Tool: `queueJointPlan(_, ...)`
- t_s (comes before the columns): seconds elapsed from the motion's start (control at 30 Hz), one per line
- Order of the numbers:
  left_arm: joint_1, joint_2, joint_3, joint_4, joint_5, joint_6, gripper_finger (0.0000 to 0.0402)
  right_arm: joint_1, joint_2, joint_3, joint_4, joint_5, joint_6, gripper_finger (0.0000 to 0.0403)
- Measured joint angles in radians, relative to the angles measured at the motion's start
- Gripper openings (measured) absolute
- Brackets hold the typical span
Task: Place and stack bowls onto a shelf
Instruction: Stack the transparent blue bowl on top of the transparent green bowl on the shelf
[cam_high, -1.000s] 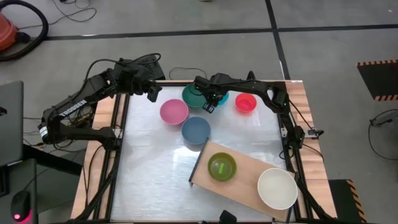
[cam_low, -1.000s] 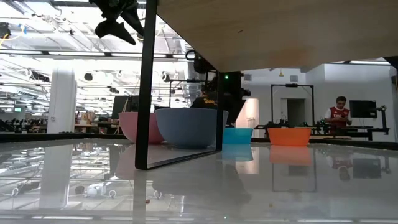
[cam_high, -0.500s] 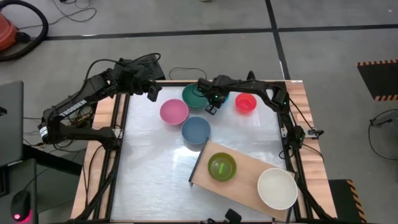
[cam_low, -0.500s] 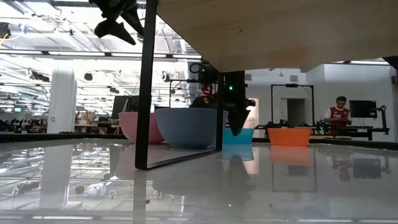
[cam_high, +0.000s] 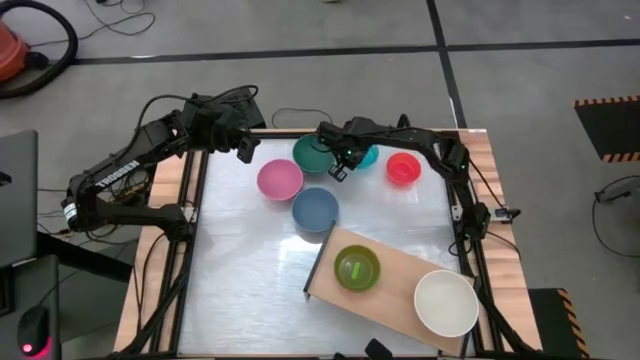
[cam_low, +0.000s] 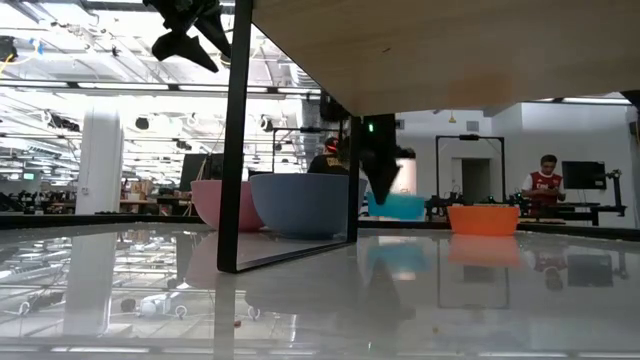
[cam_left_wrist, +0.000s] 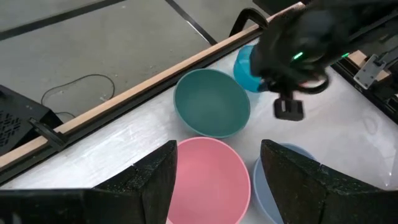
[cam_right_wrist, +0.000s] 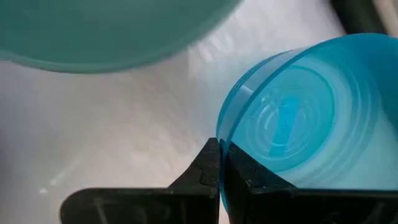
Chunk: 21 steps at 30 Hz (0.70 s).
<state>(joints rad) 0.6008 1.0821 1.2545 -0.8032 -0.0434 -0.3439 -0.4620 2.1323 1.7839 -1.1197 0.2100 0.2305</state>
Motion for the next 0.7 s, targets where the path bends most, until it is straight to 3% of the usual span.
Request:
queueJointPlan(0.33, 0.0, 0.0, 0.0, 0.0, -0.003, 0.0, 0.0219, 0.076, -0.242, 0.097, -0.072, -0.012, 0.008, 0.0023)
queueJointPlan(0.53, 0.0, 0.0, 0.0, 0.0, 0.002, 0.012, 0.0219, 0.202, -0.461, 0.103, -0.096, -0.169, 0.005, 0.0023)
queueJointPlan(0.7, 0.0, 0.0, 0.0, 0.0, 0.002, 0.018, 0.0219, 0.388, -0.62, 0.103, -0.096, -0.246, 0.001, 0.0023)
